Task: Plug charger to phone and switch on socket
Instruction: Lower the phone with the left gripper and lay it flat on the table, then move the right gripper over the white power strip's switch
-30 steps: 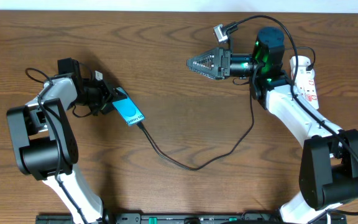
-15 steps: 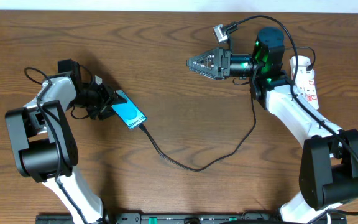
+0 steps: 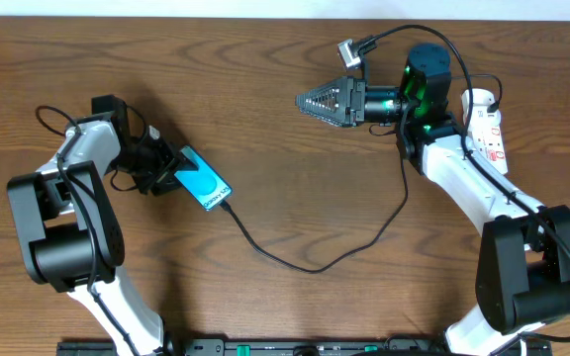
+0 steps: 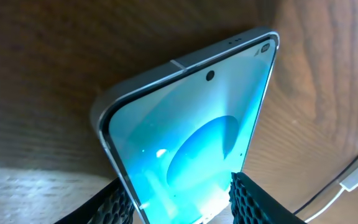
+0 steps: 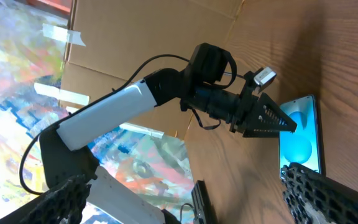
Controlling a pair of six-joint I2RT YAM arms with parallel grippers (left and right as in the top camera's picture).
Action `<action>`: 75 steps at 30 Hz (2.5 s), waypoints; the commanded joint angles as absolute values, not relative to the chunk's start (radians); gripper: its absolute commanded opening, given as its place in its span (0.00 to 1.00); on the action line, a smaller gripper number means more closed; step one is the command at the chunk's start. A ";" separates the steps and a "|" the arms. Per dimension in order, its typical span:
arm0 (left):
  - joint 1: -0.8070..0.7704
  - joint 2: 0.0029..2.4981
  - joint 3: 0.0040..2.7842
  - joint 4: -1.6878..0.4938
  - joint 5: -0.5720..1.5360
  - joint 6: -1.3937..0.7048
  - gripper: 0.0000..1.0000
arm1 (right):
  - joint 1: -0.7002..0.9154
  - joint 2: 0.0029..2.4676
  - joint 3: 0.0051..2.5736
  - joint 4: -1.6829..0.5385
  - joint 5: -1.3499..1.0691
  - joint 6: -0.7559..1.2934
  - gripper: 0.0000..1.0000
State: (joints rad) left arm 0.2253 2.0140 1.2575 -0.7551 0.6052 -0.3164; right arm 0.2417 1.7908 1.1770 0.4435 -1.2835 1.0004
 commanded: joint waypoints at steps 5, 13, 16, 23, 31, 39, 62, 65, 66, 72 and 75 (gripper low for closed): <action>0.228 2.041 1.240 -0.781 0.458 -0.308 0.52 | 0.250 1.791 1.190 0.447 -1.293 0.994 0.99; 0.228 2.041 1.240 -0.788 0.459 -0.316 0.52 | 0.250 1.791 1.190 0.446 -1.293 0.994 0.99; 0.228 2.041 1.240 -0.796 0.459 -0.315 0.52 | 0.250 1.791 1.190 0.447 -1.293 0.994 0.99; 0.229 2.040 1.240 -0.794 0.459 -0.316 0.52 | 0.250 1.791 1.190 0.447 -1.293 0.994 0.99; 0.231 1.951 1.241 -0.803 0.467 -0.316 0.61 | 0.250 1.791 1.190 0.446 -1.293 0.986 0.99; 0.231 1.663 1.242 -0.803 0.529 -0.319 0.79 | 0.250 1.791 1.190 0.446 -1.293 0.979 0.99; 0.231 1.018 1.242 -0.807 0.591 -0.379 0.93 | 0.034 1.782 1.192 0.200 -1.000 0.905 0.99; 0.231 1.043 1.242 -0.807 0.591 -0.379 0.93 | 0.027 1.756 1.223 -0.083 -0.794 0.729 0.99; 0.231 1.047 1.242 -0.807 0.591 -0.379 0.93 | 0.027 1.752 1.235 -0.141 -0.757 0.697 0.99; 0.231 1.089 1.242 -0.807 0.591 -0.379 0.93 | 0.022 1.683 1.400 -0.609 -0.382 0.493 0.99; 0.231 1.113 1.242 -0.807 0.591 -0.379 0.93 | 0.005 1.641 1.488 -0.757 -0.204 0.456 0.99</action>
